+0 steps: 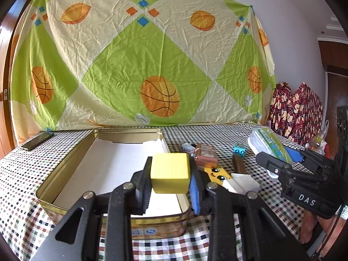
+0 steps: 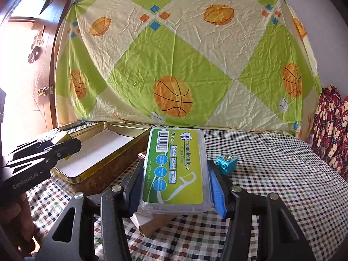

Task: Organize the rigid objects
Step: 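Lower the yellow cube into the tin and open the left tool while the right tool carries the green box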

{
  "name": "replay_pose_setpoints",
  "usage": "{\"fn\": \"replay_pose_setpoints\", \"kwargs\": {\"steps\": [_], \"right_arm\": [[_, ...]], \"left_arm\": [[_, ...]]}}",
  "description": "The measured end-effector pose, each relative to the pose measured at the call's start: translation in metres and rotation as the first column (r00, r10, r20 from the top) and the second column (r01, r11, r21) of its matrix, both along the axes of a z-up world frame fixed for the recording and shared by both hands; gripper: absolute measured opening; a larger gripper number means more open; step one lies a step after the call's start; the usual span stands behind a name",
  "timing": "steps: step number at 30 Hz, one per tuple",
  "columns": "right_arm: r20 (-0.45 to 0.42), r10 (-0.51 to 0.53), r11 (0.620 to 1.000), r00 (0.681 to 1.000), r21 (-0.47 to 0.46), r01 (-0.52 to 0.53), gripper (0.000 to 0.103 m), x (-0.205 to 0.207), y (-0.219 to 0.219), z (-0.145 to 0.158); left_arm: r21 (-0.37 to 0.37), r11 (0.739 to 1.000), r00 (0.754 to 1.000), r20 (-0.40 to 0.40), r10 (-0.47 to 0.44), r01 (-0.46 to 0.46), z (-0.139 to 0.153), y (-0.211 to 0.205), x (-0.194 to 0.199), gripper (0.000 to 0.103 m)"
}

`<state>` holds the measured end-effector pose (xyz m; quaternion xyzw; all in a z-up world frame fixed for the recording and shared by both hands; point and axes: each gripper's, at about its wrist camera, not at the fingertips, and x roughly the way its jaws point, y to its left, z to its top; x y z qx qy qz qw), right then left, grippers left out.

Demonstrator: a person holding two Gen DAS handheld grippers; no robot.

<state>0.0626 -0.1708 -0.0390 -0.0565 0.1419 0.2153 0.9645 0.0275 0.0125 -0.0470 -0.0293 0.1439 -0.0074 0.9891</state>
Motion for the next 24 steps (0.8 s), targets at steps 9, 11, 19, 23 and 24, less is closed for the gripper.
{"fn": "replay_pose_setpoints", "kwargs": {"steps": [9,11,19,23,24], "right_arm": [[-0.019,0.063,0.998,0.998,-0.022,-0.063,0.056,-0.004,0.026,-0.001],[-0.021,0.081,0.996,0.997,-0.033,-0.081,0.056,-0.005,0.034,-0.001],[-0.057,0.146,0.987,0.988,-0.053,-0.149,0.056,-0.004,0.058,-0.003],[-0.079,0.167,0.983,0.983,-0.064,-0.172,0.056,-0.003,0.068,-0.004],[-0.085,0.173,0.981,0.981,-0.068,-0.179,0.056,-0.003,0.071,-0.004]], "left_arm": [[-0.022,0.999,1.000,-0.008,0.028,-0.028,-0.001,0.021,-0.002,0.028],[-0.027,0.999,0.999,-0.013,0.038,-0.038,-0.001,0.026,-0.002,0.028],[-0.061,0.995,0.996,-0.060,0.069,-0.073,-0.003,0.051,0.002,0.028],[-0.072,0.994,0.994,-0.078,0.079,-0.084,-0.003,0.060,0.004,0.028],[-0.075,0.993,0.993,-0.083,0.080,-0.086,-0.003,0.062,0.004,0.028]]}}
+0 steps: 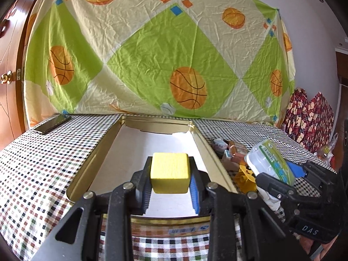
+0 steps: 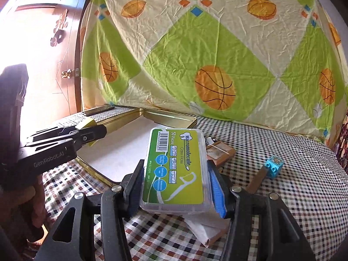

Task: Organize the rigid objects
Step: 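Lower the yellow cube into the tin and open the left tool while the right tool carries the green box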

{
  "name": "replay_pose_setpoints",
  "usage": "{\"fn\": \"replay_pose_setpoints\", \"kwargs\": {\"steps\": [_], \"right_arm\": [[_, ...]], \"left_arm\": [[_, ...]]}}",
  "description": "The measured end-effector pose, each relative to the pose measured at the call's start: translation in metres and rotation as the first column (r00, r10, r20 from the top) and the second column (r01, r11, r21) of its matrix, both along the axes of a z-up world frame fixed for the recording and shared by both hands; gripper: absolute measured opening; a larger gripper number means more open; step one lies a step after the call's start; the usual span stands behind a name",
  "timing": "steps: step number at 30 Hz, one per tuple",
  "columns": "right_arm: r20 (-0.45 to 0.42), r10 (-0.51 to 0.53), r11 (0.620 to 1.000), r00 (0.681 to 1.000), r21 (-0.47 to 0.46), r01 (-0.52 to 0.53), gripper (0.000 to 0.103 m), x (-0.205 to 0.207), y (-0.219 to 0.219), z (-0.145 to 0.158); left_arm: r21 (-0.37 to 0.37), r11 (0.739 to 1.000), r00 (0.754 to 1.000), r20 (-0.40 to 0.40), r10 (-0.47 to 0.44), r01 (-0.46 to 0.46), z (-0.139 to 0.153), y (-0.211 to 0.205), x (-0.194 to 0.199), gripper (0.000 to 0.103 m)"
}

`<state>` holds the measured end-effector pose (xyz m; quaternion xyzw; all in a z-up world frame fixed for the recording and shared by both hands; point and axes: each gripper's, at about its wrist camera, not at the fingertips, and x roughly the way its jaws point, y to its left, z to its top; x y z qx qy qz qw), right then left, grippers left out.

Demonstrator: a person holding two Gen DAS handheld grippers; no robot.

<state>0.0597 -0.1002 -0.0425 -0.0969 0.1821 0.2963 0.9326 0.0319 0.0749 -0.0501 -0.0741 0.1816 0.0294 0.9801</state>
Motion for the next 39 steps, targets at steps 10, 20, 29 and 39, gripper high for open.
{"fn": "replay_pose_setpoints", "kwargs": {"steps": [10,20,29,39], "right_arm": [[-0.082,0.081,0.997,0.993,-0.010,-0.082,0.056,0.010,0.026,0.014],[-0.116,0.103,0.992,0.988,-0.060,-0.111,0.056,0.040,0.056,0.028],[-0.138,0.073,0.989,0.988,-0.119,-0.089,0.056,0.084,0.085,0.033],[-0.233,0.060,0.974,0.971,-0.200,-0.108,0.056,0.124,0.125,0.013]], "left_arm": [[0.013,1.000,0.999,-0.044,0.008,-0.007,0.009,0.017,0.014,0.028],[-0.031,0.999,0.990,-0.133,-0.038,0.034,0.012,0.034,0.040,0.028],[-0.010,1.000,0.981,-0.196,-0.015,0.013,0.019,0.054,0.075,0.028],[0.049,0.999,0.967,-0.254,0.025,-0.012,0.023,0.064,0.105,0.028]]}}
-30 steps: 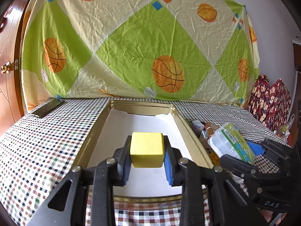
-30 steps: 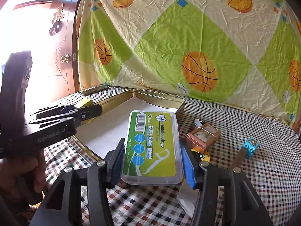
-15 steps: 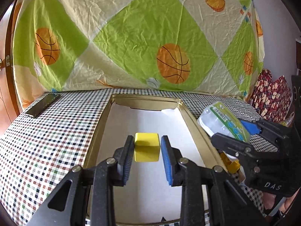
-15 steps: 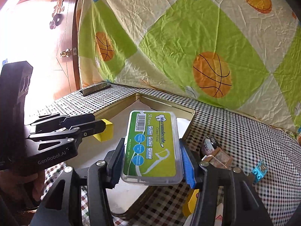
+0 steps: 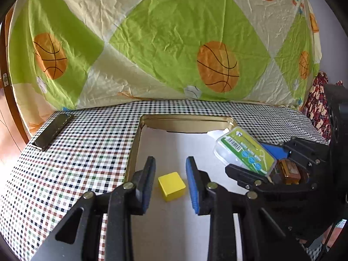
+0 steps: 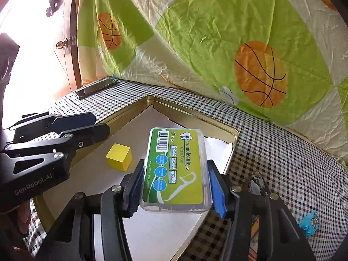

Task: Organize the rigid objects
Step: 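Lower the yellow cube into the tin and open the left tool while the right tool carries the green box, then set the green floss box into the tin and open the right tool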

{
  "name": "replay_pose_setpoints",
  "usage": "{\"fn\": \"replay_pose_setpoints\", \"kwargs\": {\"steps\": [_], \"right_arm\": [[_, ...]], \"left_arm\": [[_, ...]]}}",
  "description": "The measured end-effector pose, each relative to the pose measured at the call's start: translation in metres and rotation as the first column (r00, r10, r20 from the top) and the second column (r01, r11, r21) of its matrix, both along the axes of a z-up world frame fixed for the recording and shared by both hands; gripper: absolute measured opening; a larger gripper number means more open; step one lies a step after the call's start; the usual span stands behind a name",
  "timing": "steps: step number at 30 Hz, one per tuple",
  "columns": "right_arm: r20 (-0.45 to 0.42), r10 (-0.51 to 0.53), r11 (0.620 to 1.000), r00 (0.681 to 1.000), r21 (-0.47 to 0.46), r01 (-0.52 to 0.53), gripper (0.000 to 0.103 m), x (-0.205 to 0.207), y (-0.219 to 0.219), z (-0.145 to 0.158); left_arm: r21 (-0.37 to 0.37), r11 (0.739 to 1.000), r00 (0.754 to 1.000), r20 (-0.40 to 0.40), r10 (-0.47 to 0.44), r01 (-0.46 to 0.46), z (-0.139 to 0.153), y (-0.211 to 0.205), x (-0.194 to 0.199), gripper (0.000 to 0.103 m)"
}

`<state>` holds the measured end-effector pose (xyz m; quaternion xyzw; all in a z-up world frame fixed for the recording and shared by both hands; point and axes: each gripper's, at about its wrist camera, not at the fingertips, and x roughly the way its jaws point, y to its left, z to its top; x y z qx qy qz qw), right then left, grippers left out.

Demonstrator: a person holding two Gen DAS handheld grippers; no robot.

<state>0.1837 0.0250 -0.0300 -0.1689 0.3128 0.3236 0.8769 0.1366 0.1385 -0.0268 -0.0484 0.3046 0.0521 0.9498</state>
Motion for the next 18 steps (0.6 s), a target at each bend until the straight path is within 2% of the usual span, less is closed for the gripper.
{"fn": "replay_pose_setpoints", "kwargs": {"steps": [3,4,5,6,8,10,13,18], "right_arm": [[-0.009,0.002,1.000,1.000,-0.022,-0.002,0.057,0.001,0.006,-0.002],[-0.005,0.006,1.000,1.000,-0.023,-0.006,0.059,-0.001,0.007,-0.001],[0.004,0.010,1.000,1.000,-0.021,-0.010,0.070,-0.003,0.006,0.000],[0.023,0.012,1.000,1.000,-0.019,-0.011,0.077,-0.008,0.003,0.003],[0.058,0.001,1.000,0.998,-0.020,0.000,0.078,-0.017,-0.005,0.009],[0.083,0.010,1.000,0.997,-0.007,-0.009,0.078,-0.027,-0.022,0.014],[0.116,-0.024,1.000,0.993,0.021,0.022,0.078,-0.033,-0.062,0.021],[0.097,-0.181,0.980,0.979,0.106,0.171,0.079,-0.026,-0.148,0.024]], "left_arm": [[0.009,1.000,1.000,-0.005,0.016,-0.016,-0.001,0.001,0.000,0.033],[0.021,0.999,1.000,-0.004,0.028,-0.028,-0.001,0.001,-0.001,0.048],[0.030,0.999,0.999,0.003,0.037,-0.037,-0.001,0.001,-0.003,0.068],[0.034,0.998,0.999,0.019,0.049,-0.050,0.000,0.001,-0.006,0.075],[0.026,0.998,0.996,0.062,0.060,-0.062,0.001,0.002,-0.015,0.092],[0.033,0.998,0.995,0.080,0.056,-0.059,0.000,0.002,-0.021,0.099],[0.086,0.994,0.993,0.107,0.058,-0.068,-0.002,0.002,-0.023,0.099],[0.085,0.991,0.985,0.146,0.089,-0.102,-0.001,0.014,-0.020,0.100]]}}
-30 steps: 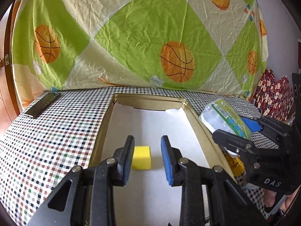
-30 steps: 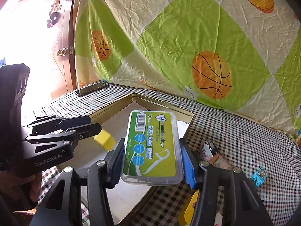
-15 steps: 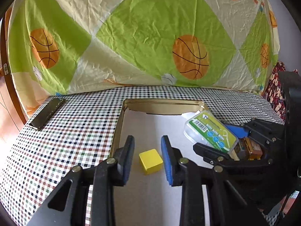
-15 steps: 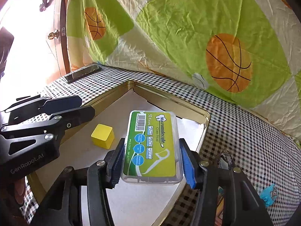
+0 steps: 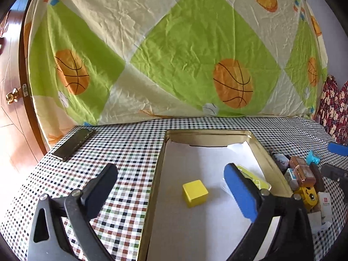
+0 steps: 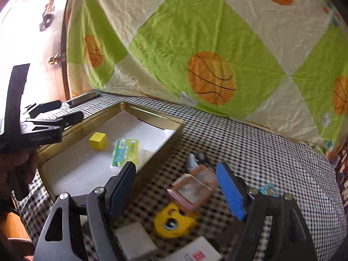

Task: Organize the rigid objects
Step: 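Set the green floss box into the tin and open the right tool, then grasp the white box with the red seal with the right tool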

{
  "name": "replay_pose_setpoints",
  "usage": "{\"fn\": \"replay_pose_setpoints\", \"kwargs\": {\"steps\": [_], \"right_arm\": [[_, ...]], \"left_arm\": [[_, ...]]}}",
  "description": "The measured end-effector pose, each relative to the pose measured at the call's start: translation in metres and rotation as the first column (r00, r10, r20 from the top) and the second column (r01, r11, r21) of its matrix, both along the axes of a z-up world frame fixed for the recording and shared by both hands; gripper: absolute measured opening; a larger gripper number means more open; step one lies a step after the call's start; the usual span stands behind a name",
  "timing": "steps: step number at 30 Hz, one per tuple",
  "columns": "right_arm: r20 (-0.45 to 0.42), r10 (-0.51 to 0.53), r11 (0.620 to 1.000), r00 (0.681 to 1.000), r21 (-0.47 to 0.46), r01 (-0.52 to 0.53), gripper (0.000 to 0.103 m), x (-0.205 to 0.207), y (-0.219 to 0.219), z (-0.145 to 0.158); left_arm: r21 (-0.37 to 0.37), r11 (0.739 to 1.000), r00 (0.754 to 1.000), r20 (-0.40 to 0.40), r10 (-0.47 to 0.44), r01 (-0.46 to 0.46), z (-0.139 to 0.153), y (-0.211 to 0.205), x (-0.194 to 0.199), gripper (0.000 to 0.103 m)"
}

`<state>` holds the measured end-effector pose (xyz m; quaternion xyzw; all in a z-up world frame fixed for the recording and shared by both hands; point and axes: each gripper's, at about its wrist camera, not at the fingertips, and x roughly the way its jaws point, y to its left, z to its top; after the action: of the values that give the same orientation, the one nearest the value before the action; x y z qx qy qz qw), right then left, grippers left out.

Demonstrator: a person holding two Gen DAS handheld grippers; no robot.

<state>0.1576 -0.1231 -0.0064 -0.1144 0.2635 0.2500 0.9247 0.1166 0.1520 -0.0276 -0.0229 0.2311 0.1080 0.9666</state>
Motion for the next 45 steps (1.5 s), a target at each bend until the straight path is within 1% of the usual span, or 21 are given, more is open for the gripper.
{"fn": "replay_pose_setpoints", "kwargs": {"steps": [3,6,9,11,13,17,19,20,22,24,28,32,35,38,40,42,45], "right_arm": [[-0.016,-0.051,0.998,0.999,0.037,0.051,0.079,-0.004,-0.034,-0.005],[-0.029,-0.045,0.998,0.999,0.036,0.046,0.079,-0.015,-0.048,-0.013],[-0.041,0.010,1.000,0.999,0.010,-0.010,0.079,-0.030,-0.045,-0.024],[-0.058,0.070,0.997,0.996,-0.012,-0.070,0.079,-0.039,-0.041,-0.032],[-0.085,0.124,0.991,0.989,-0.036,-0.128,0.079,-0.046,-0.038,-0.043],[-0.118,0.160,0.984,0.980,-0.063,-0.168,0.079,-0.049,-0.040,-0.055],[-0.146,0.186,0.978,0.972,-0.064,-0.197,0.080,-0.048,-0.042,-0.057],[-0.160,0.201,0.974,0.966,-0.074,-0.215,0.082,-0.047,-0.041,-0.059],[-0.149,0.216,0.966,0.965,-0.109,-0.233,0.085,-0.048,-0.037,-0.060],[-0.148,0.229,0.961,0.962,-0.124,-0.247,0.085,-0.047,-0.034,-0.061],[-0.182,0.239,0.955,0.954,-0.134,-0.265,0.085,-0.039,-0.031,-0.066],[-0.211,0.258,0.955,0.943,-0.095,-0.282,0.086,-0.030,-0.034,-0.065],[-0.225,0.264,0.958,0.938,-0.053,-0.283,0.085,-0.028,-0.039,-0.064],[-0.235,0.256,0.961,0.938,-0.043,-0.273,0.085,-0.026,-0.040,-0.064],[-0.259,0.257,0.961,0.931,-0.037,-0.275,0.085,-0.022,-0.039,-0.066],[-0.273,0.259,0.955,0.927,-0.068,-0.287,0.086,-0.020,-0.035,-0.069],[-0.261,0.267,0.941,0.928,-0.138,-0.309,0.086,-0.022,-0.027,-0.070]], "left_arm": [[0.021,0.999,0.999,0.013,0.036,-0.037,-0.001,0.010,0.005,0.100],[-0.015,0.998,0.998,0.009,0.059,-0.059,-0.002,0.024,0.008,0.100],[-0.026,0.994,0.994,-0.014,0.105,-0.105,-0.003,0.033,0.010,0.100],[-0.054,0.992,0.993,0.001,0.115,-0.115,-0.001,0.033,0.002,0.102],[-0.084,0.991,0.994,0.023,0.109,-0.107,0.002,0.030,-0.010,0.102],[-0.131,0.990,0.996,0.075,0.057,-0.047,0.007,0.009,-0.038,0.102],[-0.138,0.990,0.996,0.083,0.017,-0.005,0.008,-0.007,-0.048,0.102],[-0.138,0.990,0.997,0.082,-0.007,0.019,0.008,-0.017,-0.052,0.102],[-0.137,0.988,0.995,0.077,-0.058,0.069,0.009,-0.037,-0.058,0.102],[-0.131,0.985,0.992,0.073,-0.107,0.116,0.006,-0.057,-0.061,0.102],[-0.117,0.976,0.983,0.031,-0.183,0.185,-0.004,-0.090,-0.059,0.102],[-0.125,0.968,0.976,0.002,-0.217,0.216,-0.013,-0.107,-0.058,0.102],[-0.121,0.968,0.975,0.006,-0.223,0.222,-0.014,-0.114,-0.061,0.102],[-0.113,0.967,0.973,0.003,-0.230,0.229,-0.015,-0.118,-0.062,0.102],[-0.108,0.966,0.972,-0.002,-0.235,0.233,-0.014,-0.121,-0.061,0.102],[-0.100,0.967,0.971,-0.003,-0.238,0.236,-0.014,-0.124,-0.061,0.102],[-0.098,0.965,0.969,-0.006,-0.246,0.244,-0.013,-0.128,-0.061,0.102]]}}
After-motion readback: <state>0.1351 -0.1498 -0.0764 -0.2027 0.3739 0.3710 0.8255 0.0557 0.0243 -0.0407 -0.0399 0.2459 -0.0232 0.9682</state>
